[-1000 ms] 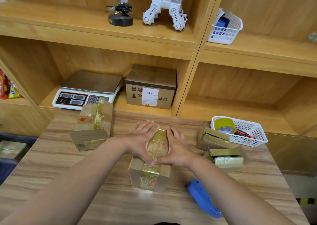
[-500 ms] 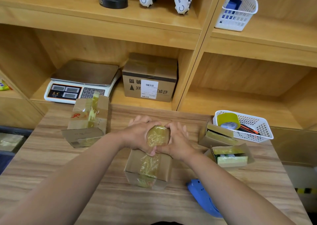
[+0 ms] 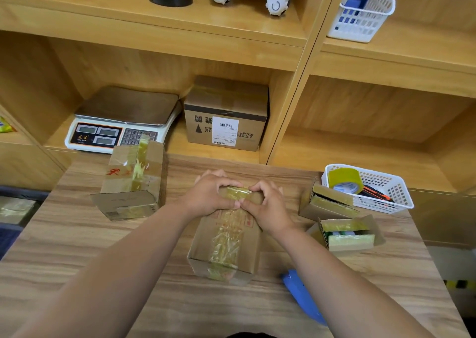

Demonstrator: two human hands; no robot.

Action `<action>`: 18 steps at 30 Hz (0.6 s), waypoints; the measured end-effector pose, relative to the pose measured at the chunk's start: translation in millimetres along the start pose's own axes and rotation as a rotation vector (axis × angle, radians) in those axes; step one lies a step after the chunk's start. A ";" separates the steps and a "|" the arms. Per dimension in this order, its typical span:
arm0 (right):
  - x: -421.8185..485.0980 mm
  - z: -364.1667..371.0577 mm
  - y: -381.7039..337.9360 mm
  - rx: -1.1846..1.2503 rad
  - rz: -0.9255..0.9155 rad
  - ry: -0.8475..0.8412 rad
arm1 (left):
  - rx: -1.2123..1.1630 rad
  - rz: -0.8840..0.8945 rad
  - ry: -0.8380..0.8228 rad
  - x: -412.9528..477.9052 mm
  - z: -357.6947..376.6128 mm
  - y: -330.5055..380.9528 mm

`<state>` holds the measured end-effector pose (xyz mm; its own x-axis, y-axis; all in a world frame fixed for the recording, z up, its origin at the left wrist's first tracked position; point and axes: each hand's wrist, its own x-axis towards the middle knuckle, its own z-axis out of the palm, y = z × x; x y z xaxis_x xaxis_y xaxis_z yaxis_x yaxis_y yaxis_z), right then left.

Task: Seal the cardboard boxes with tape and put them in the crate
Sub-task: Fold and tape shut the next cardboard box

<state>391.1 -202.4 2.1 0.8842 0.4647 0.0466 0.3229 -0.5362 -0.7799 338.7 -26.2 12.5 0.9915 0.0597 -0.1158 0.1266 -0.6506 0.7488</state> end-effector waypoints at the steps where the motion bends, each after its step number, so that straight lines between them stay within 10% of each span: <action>1: 0.4 0.2 -0.3 0.009 0.003 0.007 | -0.017 -0.002 0.019 0.8 0.6 0.8; 18: -0.1 5.0 0.4 0.016 -0.007 0.116 | -0.155 -0.064 0.219 4.6 9.9 5.4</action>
<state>389.4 -199.2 -1.3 0.9154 0.3831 0.1233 0.3246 -0.5216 -0.7891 343.7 -37.0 9.6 0.9622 0.2702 -0.0349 0.1758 -0.5178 0.8372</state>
